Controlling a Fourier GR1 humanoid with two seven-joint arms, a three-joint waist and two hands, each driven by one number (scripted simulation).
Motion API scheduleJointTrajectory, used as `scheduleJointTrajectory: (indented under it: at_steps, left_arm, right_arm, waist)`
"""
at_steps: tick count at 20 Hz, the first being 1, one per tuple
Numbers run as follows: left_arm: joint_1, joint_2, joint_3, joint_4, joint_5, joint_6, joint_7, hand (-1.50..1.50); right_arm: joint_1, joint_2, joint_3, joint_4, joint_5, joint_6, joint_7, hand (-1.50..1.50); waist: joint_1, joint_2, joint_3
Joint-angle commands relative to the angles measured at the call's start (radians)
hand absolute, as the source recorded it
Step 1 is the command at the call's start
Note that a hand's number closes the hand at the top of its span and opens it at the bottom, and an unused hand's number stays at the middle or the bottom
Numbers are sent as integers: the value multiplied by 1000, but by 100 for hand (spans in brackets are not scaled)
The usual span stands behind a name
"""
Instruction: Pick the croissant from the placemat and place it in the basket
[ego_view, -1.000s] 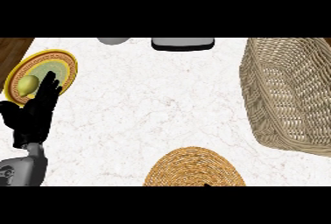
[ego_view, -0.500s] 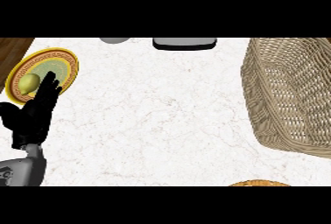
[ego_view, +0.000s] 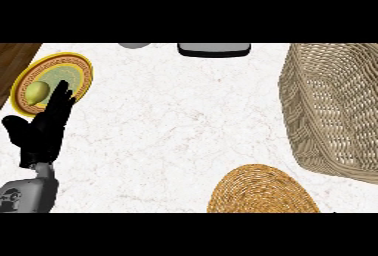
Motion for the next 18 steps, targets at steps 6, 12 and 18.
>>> scheduleJointTrajectory:
  at_steps: [6,12,18]
  left_arm:
    - [-40,-8,-3,46,-30,14,-18,0]
    - [-6,-23,-17,-4,-35,17,4,0]
    - [-20,3,18,-15,6,-21,32,0]
  right_arm:
    - [-402,46,-233,93,-65,78,405,150]
    - [-583,114,-186,306,38,187,455,150]
    - [-655,215,-181,539,114,250,391,150]
  waist:
    - [7,2,0]
    - [10,0,1]
    - [9,1,2]
